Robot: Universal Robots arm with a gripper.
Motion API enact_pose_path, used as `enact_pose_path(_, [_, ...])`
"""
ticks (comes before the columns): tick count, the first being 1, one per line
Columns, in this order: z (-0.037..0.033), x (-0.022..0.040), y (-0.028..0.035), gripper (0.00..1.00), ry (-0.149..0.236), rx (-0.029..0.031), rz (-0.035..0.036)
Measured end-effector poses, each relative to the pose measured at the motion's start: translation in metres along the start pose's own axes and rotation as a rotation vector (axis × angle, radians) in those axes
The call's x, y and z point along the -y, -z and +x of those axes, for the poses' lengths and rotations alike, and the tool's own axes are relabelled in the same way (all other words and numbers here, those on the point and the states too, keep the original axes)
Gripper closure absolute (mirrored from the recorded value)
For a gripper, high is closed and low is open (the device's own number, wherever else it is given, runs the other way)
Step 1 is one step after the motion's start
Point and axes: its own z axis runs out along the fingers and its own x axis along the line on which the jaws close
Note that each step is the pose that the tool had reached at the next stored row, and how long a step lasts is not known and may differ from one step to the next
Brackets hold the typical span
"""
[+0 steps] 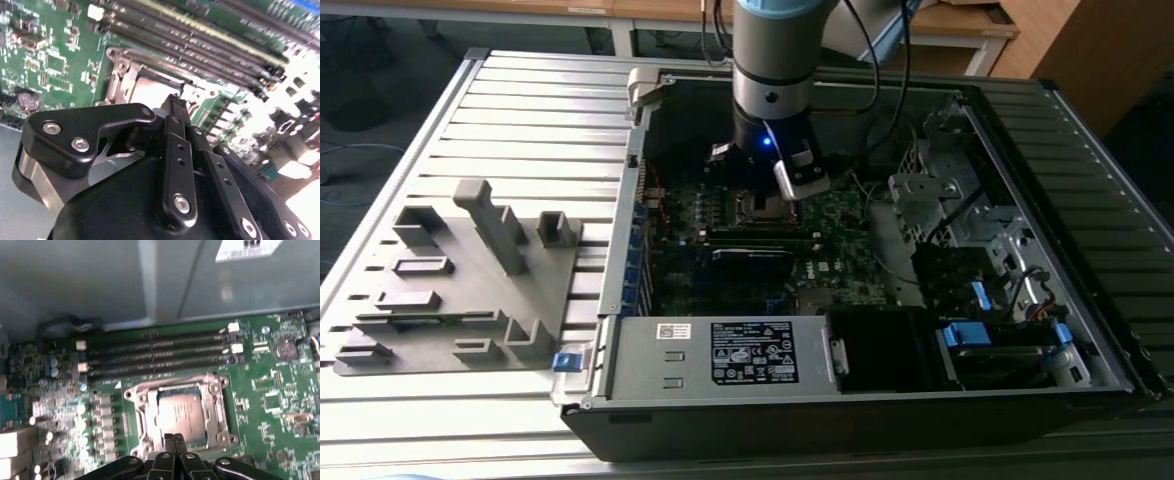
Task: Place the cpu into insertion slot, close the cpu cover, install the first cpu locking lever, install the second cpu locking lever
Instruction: 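Install the second cpu locking lever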
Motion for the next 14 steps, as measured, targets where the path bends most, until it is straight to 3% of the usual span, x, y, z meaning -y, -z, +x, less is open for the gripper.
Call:
enact_pose_path(5, [-0.0062, -0.0095, -0.0020, 0.89, 0.000, 0.0006, 0.0070])
enact_pose_path(9, [-0.0105, -0.0107, -0.0023, 0.89, 0.001, 0.0010, 0.0113])
enact_pose_path(14, [-0.0108, -0.0107, -0.0023, 0.89, 0.001, 0.0011, 0.0121])
